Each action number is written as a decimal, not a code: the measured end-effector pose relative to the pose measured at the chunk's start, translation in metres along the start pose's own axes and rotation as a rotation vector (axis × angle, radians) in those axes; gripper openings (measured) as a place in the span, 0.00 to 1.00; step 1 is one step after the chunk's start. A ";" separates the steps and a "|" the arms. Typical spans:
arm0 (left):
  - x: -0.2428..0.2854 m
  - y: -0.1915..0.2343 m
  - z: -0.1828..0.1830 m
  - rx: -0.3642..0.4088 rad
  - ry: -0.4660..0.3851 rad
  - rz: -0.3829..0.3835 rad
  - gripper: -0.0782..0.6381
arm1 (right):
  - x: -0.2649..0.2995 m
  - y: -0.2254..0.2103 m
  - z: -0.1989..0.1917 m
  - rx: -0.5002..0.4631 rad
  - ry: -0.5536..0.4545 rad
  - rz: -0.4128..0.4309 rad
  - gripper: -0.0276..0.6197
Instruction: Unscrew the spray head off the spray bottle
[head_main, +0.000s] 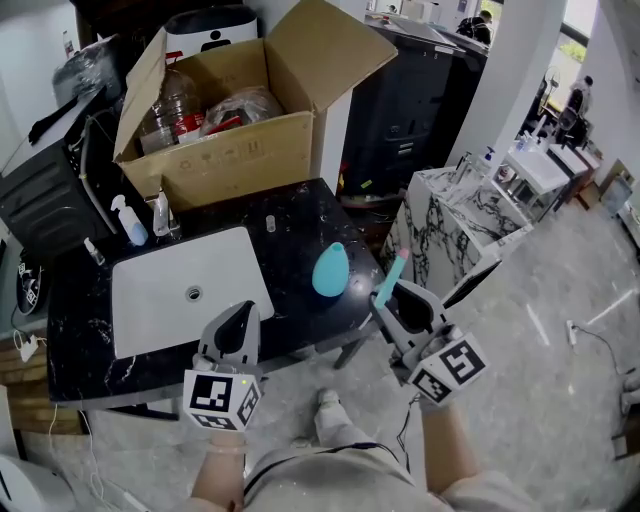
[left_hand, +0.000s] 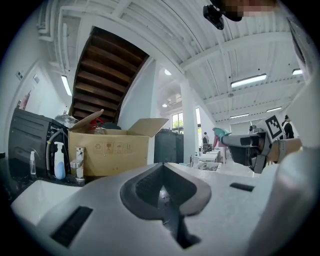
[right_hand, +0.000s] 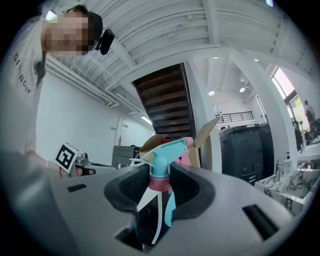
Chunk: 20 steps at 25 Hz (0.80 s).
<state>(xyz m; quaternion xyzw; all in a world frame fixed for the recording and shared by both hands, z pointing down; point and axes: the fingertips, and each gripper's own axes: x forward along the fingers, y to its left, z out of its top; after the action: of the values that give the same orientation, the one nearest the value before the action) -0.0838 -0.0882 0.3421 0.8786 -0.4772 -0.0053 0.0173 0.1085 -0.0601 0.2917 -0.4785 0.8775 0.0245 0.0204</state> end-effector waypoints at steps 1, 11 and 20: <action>-0.002 0.000 0.000 -0.009 -0.005 0.001 0.12 | -0.002 0.001 0.000 0.000 -0.001 -0.003 0.25; -0.022 -0.005 0.003 -0.014 -0.016 0.004 0.12 | -0.021 0.014 0.001 -0.016 -0.011 -0.020 0.25; -0.037 -0.003 0.003 -0.014 -0.021 0.023 0.12 | -0.032 0.020 -0.001 -0.010 -0.014 -0.034 0.25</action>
<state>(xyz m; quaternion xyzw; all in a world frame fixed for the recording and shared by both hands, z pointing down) -0.1015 -0.0562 0.3384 0.8729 -0.4872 -0.0175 0.0184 0.1089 -0.0225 0.2948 -0.4933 0.8689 0.0317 0.0247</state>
